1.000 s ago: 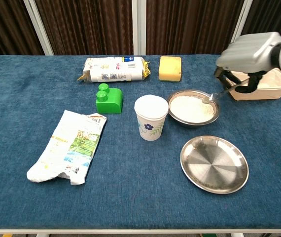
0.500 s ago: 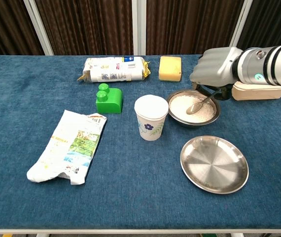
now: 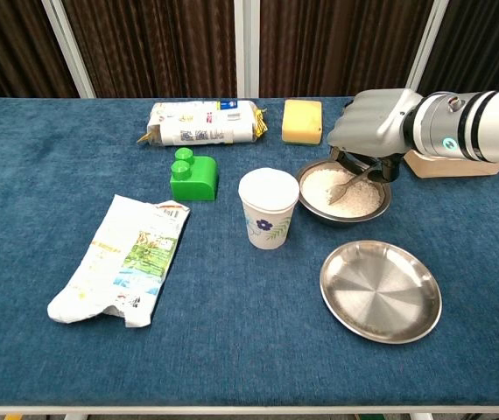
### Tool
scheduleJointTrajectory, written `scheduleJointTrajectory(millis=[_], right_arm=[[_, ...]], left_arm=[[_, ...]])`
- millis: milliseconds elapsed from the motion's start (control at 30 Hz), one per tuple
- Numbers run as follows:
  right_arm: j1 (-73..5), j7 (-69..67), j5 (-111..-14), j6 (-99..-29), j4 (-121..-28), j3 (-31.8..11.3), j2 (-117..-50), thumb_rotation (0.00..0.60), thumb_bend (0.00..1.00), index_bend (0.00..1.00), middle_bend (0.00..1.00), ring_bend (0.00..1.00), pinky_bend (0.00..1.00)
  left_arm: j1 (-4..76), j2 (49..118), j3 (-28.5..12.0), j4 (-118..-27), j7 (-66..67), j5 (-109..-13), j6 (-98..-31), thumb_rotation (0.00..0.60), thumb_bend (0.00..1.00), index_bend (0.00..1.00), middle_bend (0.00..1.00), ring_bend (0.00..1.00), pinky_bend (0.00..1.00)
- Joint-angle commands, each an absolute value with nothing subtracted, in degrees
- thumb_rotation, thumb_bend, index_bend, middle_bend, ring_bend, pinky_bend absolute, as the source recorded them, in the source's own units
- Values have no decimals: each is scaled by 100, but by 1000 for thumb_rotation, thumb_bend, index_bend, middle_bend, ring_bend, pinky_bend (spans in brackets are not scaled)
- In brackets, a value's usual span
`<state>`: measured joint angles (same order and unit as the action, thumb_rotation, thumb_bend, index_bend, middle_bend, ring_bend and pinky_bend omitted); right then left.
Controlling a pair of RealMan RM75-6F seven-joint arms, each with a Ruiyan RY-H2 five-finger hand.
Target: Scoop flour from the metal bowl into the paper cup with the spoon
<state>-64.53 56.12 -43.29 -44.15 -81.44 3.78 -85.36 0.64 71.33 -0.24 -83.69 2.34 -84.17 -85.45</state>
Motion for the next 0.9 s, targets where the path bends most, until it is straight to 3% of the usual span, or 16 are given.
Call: scheduleJointTrajectory(millis=[33, 567, 900], right_arm=[[-6217, 5106, -4726, -4558, -8164, 337, -8411, 600, 369, 621, 595, 289, 138], [-5237, 2941, -6345, -4983, -7680, 302, -8392, 600, 365, 622, 595, 288, 134], [-5055, 2404, -6899, -5223, -8096, 37, -7931, 600, 363, 623, 595, 289, 127]], left_arm=[[62, 7117, -32, -8393, 251, -8413, -8552, 600, 0, 109, 50, 11, 0], [55, 6969, -55, -8684, 523, -8453, -8636, 600, 0, 109, 50, 11, 0], [57, 6917, -69, -8762, 555, -8453, -8643, 600, 0, 109, 50, 11, 0]])
